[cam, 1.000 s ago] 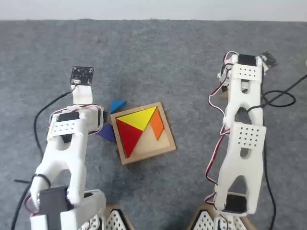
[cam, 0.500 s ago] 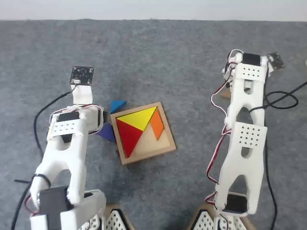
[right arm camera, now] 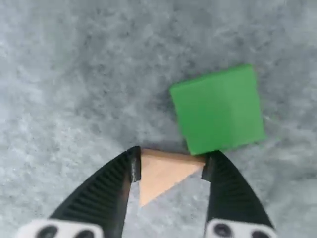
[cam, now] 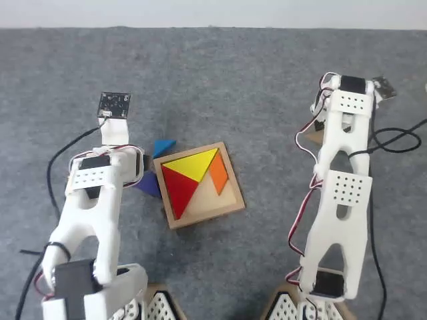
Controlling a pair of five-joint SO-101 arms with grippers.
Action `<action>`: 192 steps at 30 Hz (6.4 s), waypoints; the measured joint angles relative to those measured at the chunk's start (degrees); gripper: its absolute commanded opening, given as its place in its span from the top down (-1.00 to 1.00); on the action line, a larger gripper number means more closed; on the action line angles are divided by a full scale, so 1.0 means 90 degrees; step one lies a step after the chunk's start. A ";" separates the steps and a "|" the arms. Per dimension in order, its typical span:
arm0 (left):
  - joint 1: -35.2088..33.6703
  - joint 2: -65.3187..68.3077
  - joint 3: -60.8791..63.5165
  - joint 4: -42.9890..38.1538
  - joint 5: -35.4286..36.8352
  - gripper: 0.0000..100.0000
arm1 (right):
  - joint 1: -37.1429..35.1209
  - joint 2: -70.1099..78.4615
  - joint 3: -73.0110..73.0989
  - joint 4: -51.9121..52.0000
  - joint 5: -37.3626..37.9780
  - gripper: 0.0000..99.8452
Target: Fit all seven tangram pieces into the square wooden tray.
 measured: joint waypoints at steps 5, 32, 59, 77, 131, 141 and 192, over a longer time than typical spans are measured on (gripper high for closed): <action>0.0000 0.0000 0.0000 0.0000 0.0000 0.57 | -0.0166 -0.0107 0.0098 0.0391 0.0996 0.99; 0.0000 0.0000 0.0000 0.0000 0.0000 0.57 | -0.3907 -0.4913 0.5392 -0.0342 0.7883 0.99; -0.0254 0.0000 0.0000 0.0000 0.0000 0.57 | -0.5118 -0.5011 0.7424 -0.2530 0.6095 0.56; -0.0254 0.0000 0.0000 0.0000 0.0000 0.57 | -0.5480 -0.5031 0.7424 -0.2276 0.6037 0.56; -0.0254 0.0000 0.0000 0.0000 0.0000 0.58 | 0.0713 -0.1973 0.3595 -0.1348 1.1438 0.99; -0.0254 0.0000 0.0000 0.0000 0.0000 0.58 | 0.0664 -0.1690 0.2745 -0.0303 1.0979 0.99; -0.2813 0.2637 -0.3233 0.1651 -0.0615 0.58 | -0.5470 -0.5646 0.8547 -0.2129 0.7873 0.98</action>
